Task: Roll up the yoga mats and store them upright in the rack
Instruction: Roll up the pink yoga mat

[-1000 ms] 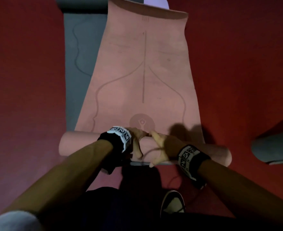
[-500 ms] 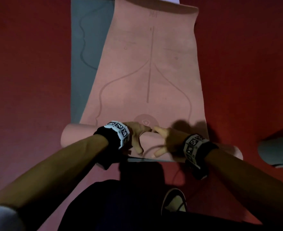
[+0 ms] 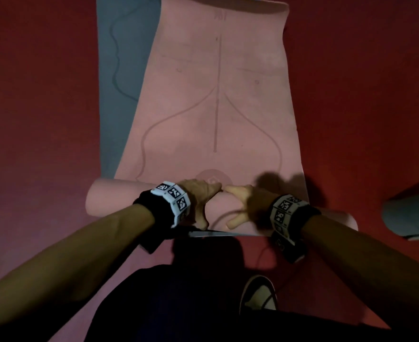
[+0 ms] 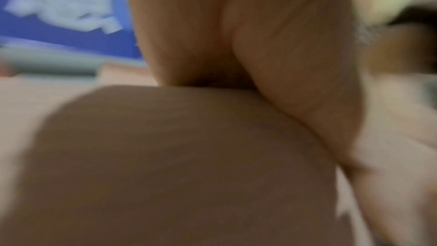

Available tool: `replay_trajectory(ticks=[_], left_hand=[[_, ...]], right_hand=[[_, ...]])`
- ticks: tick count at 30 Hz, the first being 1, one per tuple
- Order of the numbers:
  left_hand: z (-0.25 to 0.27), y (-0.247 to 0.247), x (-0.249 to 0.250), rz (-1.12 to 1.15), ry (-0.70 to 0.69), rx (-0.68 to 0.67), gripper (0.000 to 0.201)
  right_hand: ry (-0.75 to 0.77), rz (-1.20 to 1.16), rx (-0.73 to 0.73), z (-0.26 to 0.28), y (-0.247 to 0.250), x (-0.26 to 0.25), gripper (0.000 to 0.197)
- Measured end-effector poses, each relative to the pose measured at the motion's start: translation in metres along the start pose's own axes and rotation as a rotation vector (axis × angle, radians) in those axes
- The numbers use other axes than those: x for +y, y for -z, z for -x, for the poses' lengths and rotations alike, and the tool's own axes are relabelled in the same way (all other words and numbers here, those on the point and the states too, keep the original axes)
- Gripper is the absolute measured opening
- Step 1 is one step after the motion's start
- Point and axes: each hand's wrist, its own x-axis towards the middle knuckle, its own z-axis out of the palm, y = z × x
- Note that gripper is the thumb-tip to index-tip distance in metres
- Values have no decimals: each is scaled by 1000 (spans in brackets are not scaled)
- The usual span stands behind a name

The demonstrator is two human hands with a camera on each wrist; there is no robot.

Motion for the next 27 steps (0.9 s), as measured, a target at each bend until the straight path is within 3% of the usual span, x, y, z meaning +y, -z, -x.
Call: replay_trajectory(ticks=[3, 6, 9, 13, 16, 18, 22, 25, 27], left_hand=[[4, 21, -3, 174, 28, -123, 77], [-1, 25, -7, 259, 2, -219, 76], [-2, 15, -1, 184, 13, -166, 84], [-6, -3, 7, -87, -13, -23, 113], [-2, 0, 3, -51, 13, 34, 97], [1, 7, -2, 22, 32, -10, 87], [8, 26, -9, 175, 33, -83, 73], [4, 22, -1, 145, 58, -115, 81], [1, 14, 8, 49, 72, -66, 93]], right_hand=[[14, 167, 26, 6, -7, -3, 122], [15, 284, 35, 4, -15, 2, 129], [-35, 211, -12, 5, -12, 5, 121], [-38, 70, 23, -4, -5, 12, 130], [-17, 80, -10, -9, -1, 10, 124], [2, 123, 11, -8, -1, 8, 117], [2, 306, 51, -3, -8, 11, 129], [-16, 232, 11, -5, -5, 14, 125], [-23, 148, -5, -9, 1, 16, 118]])
